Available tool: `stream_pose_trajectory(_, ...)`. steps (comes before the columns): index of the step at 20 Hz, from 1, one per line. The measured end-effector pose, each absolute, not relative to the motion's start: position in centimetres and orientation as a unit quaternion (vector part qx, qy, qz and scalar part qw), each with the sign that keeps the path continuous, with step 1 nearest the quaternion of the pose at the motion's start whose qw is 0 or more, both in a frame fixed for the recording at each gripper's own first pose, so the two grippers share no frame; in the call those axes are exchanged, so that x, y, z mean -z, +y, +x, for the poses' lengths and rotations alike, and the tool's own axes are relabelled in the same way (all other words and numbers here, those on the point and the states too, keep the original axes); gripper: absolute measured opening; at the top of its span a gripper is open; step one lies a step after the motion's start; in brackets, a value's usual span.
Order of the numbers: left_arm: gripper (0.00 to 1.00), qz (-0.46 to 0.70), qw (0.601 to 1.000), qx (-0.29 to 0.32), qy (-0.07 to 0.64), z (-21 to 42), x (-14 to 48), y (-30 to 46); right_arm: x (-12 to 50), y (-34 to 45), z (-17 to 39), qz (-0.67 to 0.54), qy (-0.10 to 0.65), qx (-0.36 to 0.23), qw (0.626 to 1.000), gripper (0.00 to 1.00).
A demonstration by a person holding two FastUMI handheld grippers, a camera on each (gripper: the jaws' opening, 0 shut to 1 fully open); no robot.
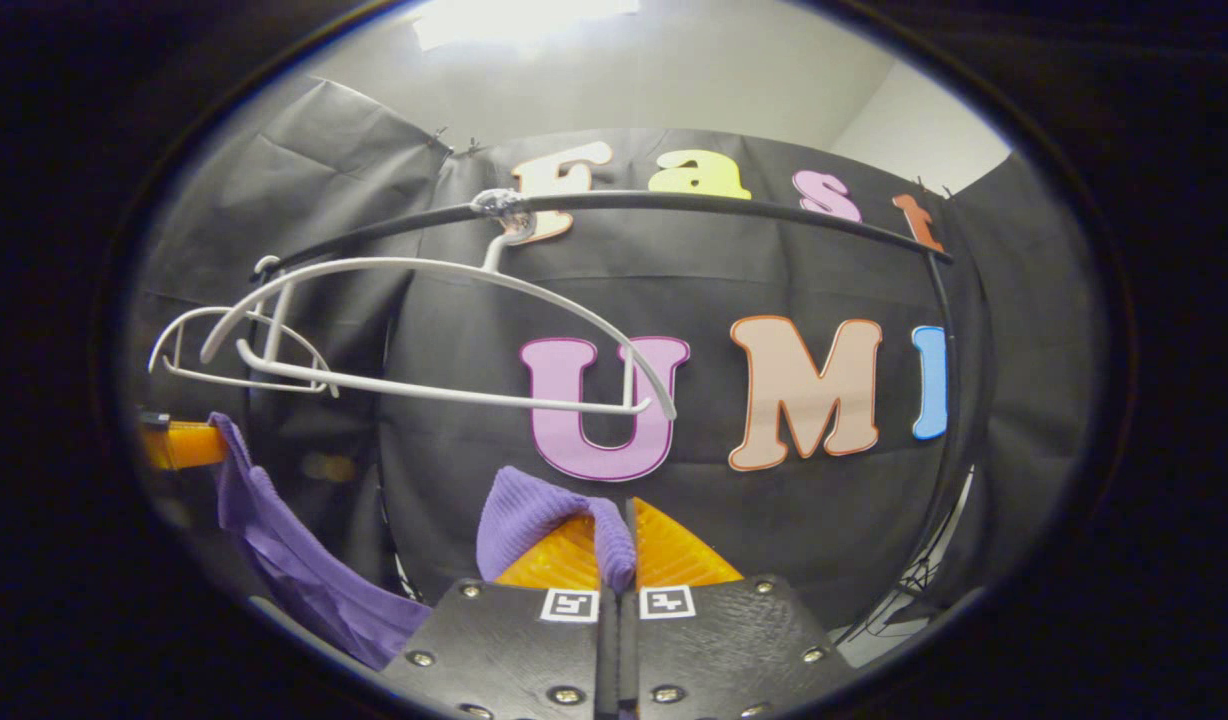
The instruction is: Grasp the clothes on the hanger with both hands and then place them into the laundry hamper below.
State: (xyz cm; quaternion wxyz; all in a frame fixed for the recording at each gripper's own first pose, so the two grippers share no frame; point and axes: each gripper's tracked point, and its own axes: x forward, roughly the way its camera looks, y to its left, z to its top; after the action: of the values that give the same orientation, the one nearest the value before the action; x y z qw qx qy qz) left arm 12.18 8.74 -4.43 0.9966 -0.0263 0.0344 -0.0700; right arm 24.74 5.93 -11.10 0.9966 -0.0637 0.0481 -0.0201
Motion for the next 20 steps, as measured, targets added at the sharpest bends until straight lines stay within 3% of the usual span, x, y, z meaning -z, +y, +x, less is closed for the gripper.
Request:
stream_pose_trajectory(4, 0.00, -0.029, 0.995, 0.089, 0.033, 10.9, 4.5, 6.4, 11.2, 6.6, 22.2, -0.047, 0.048, 0.014, 0.998, 0.04)
stream_pose_trajectory(11, 0.00, -0.038, 0.992, 0.120, 0.026, 10.4, 5.3, 1.1, 12.4, 6.5, 18.8, -0.012, 0.055, 0.022, 0.998, 0.01)
stream_pose_trajectory(13, 0.00, -0.032, 0.990, 0.132, 0.023, 10.5, 5.8, -1.0, 12.9, 6.8, 18.3, 0.003, 0.057, 0.017, 0.998, 0.05)
stream_pose_trajectory(14, 0.00, -0.030, 0.989, 0.141, 0.024, 10.5, 6.2, -2.2, 13.0, 6.8, 18.3, 0.013, 0.056, 0.014, 0.998, 0.01)
stream_pose_trajectory(15, 0.00, -0.032, 0.988, 0.150, 0.027, 10.6, 6.6, -3.3, 13.0, 6.7, 18.1, 0.018, 0.057, 0.014, 0.998, 0.04)
stream_pose_trajectory(20, 0.00, -0.061, 0.984, 0.164, 0.026, 12.2, 7.0, -6.6, 12.6, 4.2, 18.4, 0.033, 0.047, 0.035, 0.998, 0.01)
